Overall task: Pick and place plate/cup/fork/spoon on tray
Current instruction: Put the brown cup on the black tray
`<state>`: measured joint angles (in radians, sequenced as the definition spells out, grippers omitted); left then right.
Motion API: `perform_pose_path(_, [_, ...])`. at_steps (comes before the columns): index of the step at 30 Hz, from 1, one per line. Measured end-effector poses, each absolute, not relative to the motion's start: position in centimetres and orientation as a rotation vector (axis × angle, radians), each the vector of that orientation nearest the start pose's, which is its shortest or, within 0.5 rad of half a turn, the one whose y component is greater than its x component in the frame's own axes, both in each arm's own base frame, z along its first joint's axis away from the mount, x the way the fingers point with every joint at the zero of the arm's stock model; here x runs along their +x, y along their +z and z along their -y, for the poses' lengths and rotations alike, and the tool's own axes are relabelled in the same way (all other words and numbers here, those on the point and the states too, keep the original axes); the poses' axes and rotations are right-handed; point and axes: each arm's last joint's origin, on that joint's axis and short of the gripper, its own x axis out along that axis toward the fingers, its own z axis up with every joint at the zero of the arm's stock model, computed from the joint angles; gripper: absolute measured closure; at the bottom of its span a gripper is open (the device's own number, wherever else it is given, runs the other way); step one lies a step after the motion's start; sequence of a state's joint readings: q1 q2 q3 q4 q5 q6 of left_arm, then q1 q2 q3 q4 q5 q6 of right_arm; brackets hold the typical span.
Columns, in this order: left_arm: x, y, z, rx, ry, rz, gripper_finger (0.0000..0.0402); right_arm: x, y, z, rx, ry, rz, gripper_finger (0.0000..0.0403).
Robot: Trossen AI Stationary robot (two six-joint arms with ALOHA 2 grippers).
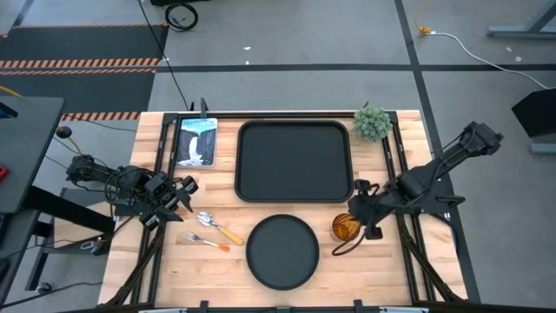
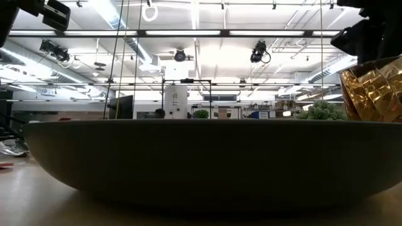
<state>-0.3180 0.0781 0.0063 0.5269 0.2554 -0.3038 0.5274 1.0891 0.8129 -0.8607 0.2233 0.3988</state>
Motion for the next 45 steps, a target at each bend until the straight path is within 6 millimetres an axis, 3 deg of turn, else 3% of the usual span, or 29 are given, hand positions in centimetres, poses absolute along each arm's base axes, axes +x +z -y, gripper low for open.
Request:
perform_pose_path(6, [8.5, 20.9, 3.6, -0.305, -0.629, 0.372, 0.0239, 17.8, 23.7, -9.4, -0.08, 0.004, -1.107, 0.0212])
perform_pose_path(13, [8.5, 20.8, 3.6, -0.305, -0.629, 0.372, 0.0239, 18.8, 22.4, -9.4, 0.034, -0.058, -1.19, 0.0213])
perform_pose_path(30, [8.5, 20.8, 3.6, -0.305, -0.629, 0.371, 0.0239, 19.4, 21.7, -9.1, 0.144, -0.151, -1.215, 0.0356])
perform_pose_path(33, [8.5, 20.8, 3.6, -0.305, -0.629, 0.371, 0.0239, 19.7, 21.8, -8.4, 0.191, -0.184, -1.212, 0.0388])
perform_pose_path(36, [8.5, 20.8, 3.6, -0.305, -0.629, 0.371, 0.0239, 20.3, 22.2, -7.3, 0.229, -0.183, -1.233, 0.0386])
perform_pose_path(40, [8.5, 20.8, 3.6, -0.305, -0.629, 0.371, 0.0239, 21.8, 24.6, -5.5, 0.232, -0.173, -1.172, 0.039])
perform_pose_path(45, [8.5, 20.8, 3.6, -0.305, -0.629, 0.371, 0.0239, 23.0, 27.6, -1.4, 0.211, -0.232, -1.106, 0.0391])
